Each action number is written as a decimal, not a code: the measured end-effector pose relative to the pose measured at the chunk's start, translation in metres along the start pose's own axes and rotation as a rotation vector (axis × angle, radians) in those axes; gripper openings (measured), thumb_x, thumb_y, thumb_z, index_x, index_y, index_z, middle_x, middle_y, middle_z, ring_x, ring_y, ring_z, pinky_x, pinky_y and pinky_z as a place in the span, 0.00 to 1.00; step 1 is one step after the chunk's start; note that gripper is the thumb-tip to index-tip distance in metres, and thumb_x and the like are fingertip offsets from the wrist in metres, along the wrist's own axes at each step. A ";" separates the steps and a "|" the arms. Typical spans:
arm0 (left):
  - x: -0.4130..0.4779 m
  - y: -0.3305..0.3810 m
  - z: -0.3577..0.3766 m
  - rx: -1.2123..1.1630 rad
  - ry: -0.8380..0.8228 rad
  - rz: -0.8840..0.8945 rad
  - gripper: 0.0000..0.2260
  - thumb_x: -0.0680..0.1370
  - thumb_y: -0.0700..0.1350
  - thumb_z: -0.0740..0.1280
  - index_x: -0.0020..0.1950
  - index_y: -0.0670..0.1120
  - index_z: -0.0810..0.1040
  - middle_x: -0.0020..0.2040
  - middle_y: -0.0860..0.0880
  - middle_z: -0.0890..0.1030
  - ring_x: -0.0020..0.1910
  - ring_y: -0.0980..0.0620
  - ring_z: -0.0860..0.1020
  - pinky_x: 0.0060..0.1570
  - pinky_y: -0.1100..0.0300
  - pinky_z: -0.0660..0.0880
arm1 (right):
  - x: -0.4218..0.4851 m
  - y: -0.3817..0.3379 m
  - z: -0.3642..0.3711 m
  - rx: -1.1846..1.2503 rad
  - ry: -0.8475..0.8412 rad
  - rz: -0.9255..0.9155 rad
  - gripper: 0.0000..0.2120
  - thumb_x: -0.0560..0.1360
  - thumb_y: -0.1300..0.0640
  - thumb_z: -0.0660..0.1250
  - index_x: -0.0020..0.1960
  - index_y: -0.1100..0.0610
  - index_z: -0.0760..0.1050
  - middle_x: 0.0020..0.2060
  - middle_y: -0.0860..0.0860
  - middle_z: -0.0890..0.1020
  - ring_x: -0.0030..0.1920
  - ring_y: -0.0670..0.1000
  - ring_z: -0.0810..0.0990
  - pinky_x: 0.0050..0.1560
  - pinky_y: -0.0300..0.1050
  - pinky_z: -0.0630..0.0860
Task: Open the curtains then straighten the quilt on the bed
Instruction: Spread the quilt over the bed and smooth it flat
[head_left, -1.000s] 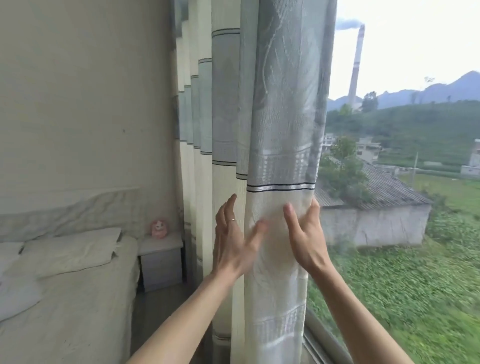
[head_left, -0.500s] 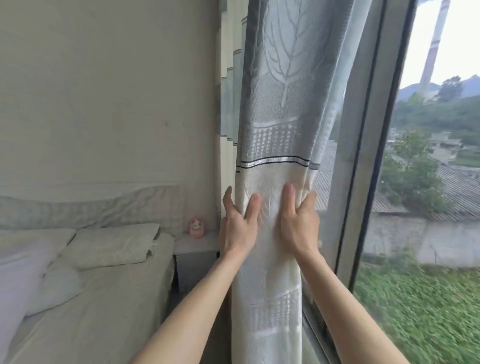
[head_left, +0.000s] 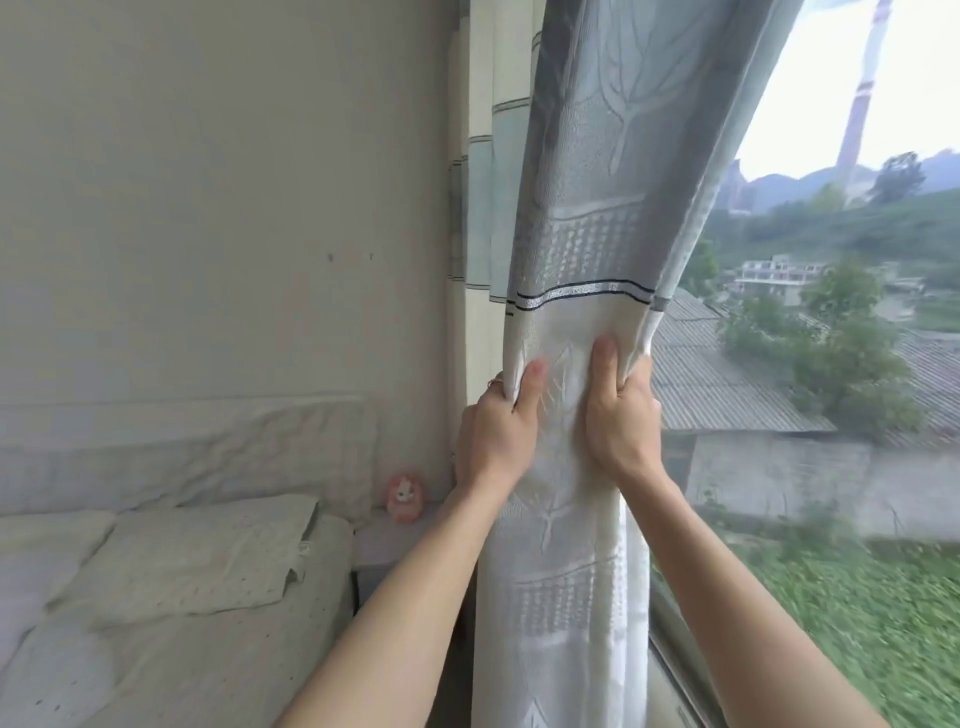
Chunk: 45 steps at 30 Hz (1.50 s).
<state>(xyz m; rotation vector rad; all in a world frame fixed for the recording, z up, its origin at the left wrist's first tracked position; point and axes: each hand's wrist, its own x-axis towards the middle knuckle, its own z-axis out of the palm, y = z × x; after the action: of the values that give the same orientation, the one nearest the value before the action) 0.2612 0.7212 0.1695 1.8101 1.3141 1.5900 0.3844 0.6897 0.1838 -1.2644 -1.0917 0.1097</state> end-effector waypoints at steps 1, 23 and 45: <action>0.017 -0.009 0.004 0.008 0.005 0.008 0.32 0.67 0.81 0.45 0.33 0.54 0.69 0.31 0.57 0.76 0.45 0.39 0.80 0.37 0.56 0.67 | 0.012 0.006 0.014 0.006 0.004 -0.019 0.32 0.76 0.28 0.49 0.73 0.44 0.61 0.60 0.50 0.79 0.60 0.55 0.77 0.53 0.43 0.64; 0.376 -0.181 0.183 0.080 0.015 0.027 0.30 0.73 0.74 0.49 0.40 0.50 0.73 0.43 0.41 0.83 0.47 0.37 0.79 0.39 0.56 0.66 | 0.320 0.187 0.264 0.056 -0.102 0.017 0.22 0.74 0.25 0.49 0.66 0.28 0.58 0.41 0.39 0.75 0.46 0.52 0.75 0.50 0.46 0.65; 0.730 -0.391 0.261 0.310 0.562 0.309 0.34 0.71 0.64 0.70 0.70 0.47 0.65 0.63 0.42 0.74 0.59 0.41 0.73 0.52 0.46 0.71 | 0.570 0.309 0.594 0.135 -0.020 0.049 0.25 0.68 0.19 0.48 0.62 0.23 0.63 0.40 0.29 0.78 0.42 0.38 0.76 0.44 0.40 0.69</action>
<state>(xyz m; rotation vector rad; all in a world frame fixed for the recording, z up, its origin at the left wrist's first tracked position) 0.2885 1.5884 0.1901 1.8867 1.6549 2.2922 0.4140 1.5681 0.2169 -1.1710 -1.0532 0.2296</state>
